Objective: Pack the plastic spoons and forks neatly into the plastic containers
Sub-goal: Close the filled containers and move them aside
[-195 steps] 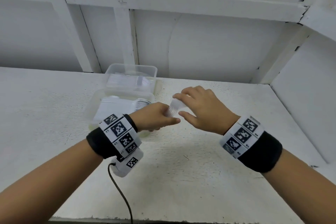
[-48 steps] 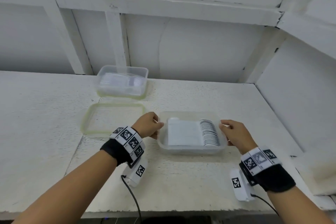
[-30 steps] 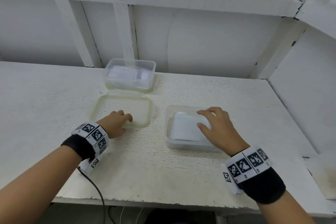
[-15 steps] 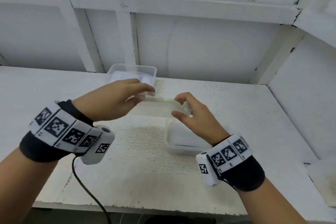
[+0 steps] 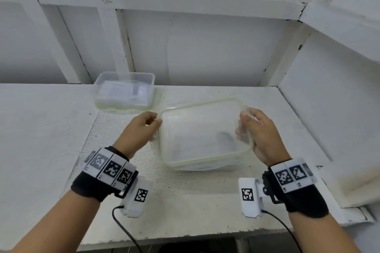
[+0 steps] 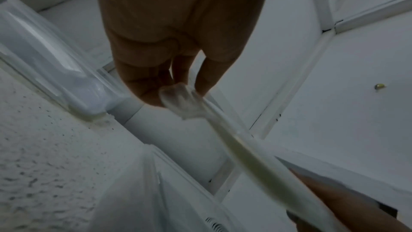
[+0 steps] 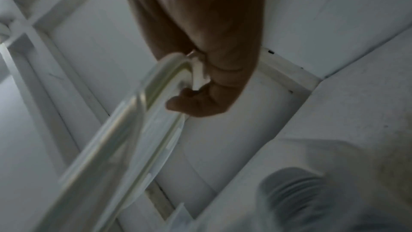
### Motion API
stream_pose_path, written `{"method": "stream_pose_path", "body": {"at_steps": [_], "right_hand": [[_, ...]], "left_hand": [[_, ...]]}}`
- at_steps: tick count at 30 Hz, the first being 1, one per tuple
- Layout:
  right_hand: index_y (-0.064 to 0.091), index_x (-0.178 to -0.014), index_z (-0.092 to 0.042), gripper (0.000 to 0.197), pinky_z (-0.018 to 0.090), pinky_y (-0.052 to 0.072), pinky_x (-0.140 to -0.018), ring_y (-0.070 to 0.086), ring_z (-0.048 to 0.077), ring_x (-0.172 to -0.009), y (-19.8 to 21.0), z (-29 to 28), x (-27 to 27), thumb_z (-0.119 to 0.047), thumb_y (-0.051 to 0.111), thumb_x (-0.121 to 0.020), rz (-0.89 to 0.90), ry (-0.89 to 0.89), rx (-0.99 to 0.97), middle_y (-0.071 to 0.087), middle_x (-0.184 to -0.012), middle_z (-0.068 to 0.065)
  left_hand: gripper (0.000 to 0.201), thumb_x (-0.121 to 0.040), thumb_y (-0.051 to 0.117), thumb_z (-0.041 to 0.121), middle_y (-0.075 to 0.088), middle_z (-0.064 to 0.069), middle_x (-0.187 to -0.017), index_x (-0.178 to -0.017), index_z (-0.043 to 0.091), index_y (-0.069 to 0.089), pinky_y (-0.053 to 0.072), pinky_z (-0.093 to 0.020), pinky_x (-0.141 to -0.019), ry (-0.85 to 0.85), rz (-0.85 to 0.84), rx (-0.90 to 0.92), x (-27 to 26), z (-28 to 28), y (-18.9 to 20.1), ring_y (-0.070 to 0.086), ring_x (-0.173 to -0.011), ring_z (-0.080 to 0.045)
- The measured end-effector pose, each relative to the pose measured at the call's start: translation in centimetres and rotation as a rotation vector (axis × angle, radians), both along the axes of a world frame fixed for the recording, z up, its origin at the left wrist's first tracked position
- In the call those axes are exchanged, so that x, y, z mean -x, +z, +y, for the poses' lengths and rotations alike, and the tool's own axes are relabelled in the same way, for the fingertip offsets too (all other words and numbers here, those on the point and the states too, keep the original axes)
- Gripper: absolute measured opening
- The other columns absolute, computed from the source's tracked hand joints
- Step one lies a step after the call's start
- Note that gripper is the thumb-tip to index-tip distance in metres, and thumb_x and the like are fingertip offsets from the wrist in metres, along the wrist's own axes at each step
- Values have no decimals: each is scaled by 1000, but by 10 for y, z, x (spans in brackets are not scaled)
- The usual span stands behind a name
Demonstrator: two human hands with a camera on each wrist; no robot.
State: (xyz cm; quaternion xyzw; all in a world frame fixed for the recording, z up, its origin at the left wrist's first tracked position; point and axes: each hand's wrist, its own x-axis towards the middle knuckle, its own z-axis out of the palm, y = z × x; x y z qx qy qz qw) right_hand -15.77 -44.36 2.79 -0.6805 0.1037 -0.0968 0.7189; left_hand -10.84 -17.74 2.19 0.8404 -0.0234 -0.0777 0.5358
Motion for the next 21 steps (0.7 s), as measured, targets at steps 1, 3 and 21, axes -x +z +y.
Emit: {"method": "stream_pose_path", "body": {"at_steps": [1,3,21], "right_hand": [[57,-102,-12,16,27,47,-62,57,11,-60,-6,-2,-1,-24,55,-92,53,-68,95,61,-68,-4],[56,-92,-10,17,26,40,-59,49,11,-63,-18,-7,-4,-25,50,-95,148,-151,338,55,-72,-1],[57,-121,-13,29,36,46,-94,56,23,-105,-51,-17,-18,-21,52,-94,345,-113,452,60,-111,6]], "left_hand": [[14,-95,50,18,64,-8,-97,-103,12,60,50,-33,-70,6,-3,-17,-1,-4,-3,57,-80,-21],[15,-93,52,15,65,-9,-93,-101,9,63,47,-25,-62,5,-9,-74,-3,-11,-9,56,-73,-16],[23,-90,60,19,68,-9,-101,-108,6,67,51,-31,-79,119,37,-174,-18,-31,-37,60,-76,-20]]}}
